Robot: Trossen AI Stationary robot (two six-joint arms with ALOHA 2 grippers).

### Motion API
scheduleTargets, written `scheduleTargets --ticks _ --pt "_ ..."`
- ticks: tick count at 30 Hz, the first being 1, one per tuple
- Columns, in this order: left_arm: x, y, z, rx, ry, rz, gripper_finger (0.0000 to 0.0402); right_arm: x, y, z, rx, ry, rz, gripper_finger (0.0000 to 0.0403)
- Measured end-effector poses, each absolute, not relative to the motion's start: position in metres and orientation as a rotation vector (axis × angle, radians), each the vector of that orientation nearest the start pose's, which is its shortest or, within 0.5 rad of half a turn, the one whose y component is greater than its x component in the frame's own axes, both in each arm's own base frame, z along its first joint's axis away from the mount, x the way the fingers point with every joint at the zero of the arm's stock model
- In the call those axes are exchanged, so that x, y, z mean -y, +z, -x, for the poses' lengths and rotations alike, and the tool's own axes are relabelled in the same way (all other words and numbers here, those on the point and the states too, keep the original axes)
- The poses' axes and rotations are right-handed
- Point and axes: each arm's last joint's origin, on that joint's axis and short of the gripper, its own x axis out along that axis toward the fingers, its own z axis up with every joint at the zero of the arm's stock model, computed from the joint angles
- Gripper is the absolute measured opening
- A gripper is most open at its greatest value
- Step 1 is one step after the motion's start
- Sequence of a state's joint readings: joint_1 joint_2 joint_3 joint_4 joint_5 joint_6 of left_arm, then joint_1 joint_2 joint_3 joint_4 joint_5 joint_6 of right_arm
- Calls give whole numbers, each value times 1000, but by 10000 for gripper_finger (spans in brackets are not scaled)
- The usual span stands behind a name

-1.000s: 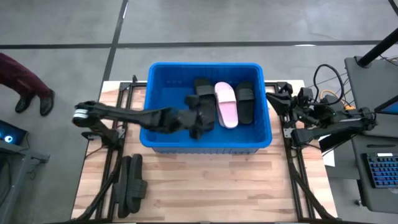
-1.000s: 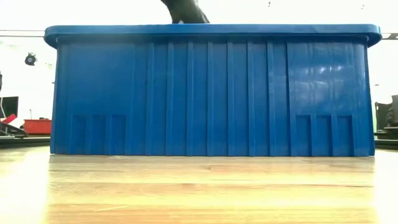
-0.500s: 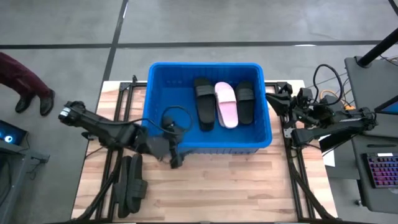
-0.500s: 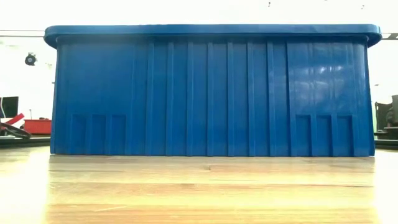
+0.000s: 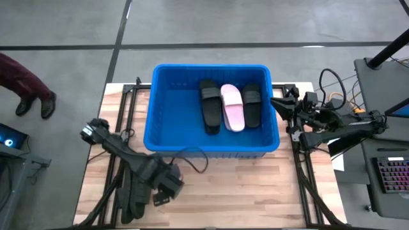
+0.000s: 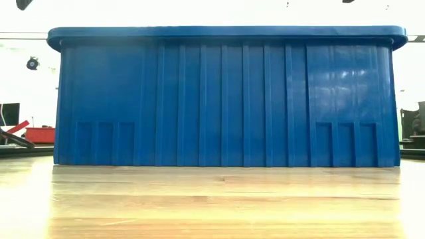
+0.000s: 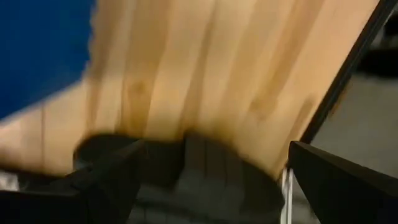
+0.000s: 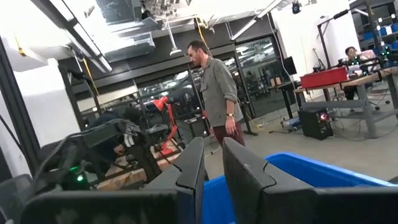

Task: Pick and place slides into bin
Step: Put the black slide into the blue container

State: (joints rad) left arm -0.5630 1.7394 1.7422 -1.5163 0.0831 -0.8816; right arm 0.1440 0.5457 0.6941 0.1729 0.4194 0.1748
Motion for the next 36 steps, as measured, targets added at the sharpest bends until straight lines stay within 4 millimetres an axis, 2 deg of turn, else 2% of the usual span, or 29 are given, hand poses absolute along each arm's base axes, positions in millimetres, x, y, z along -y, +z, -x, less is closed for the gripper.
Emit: scheduleTargets --ticks 2,4,11,24,29,36 --pt "178 324 -267 -1657 140 293 375 -5 365 -118 321 -247 -259 52" --pt "186 320 -273 -1675 74 283 375 -5 364 -118 313 -248 -256 52" --pt "205 305 -285 -1743 23 257 375 -5 362 -118 294 -250 -251 52" --pt "232 274 -284 -1850 13 196 375 -5 362 -118 292 -250 -247 52" --pt "241 260 -281 -1872 36 135 375 -5 362 -119 290 -250 -246 52" --pt "258 241 -278 -1911 -27 20 375 -5 362 -119 288 -251 -246 52"
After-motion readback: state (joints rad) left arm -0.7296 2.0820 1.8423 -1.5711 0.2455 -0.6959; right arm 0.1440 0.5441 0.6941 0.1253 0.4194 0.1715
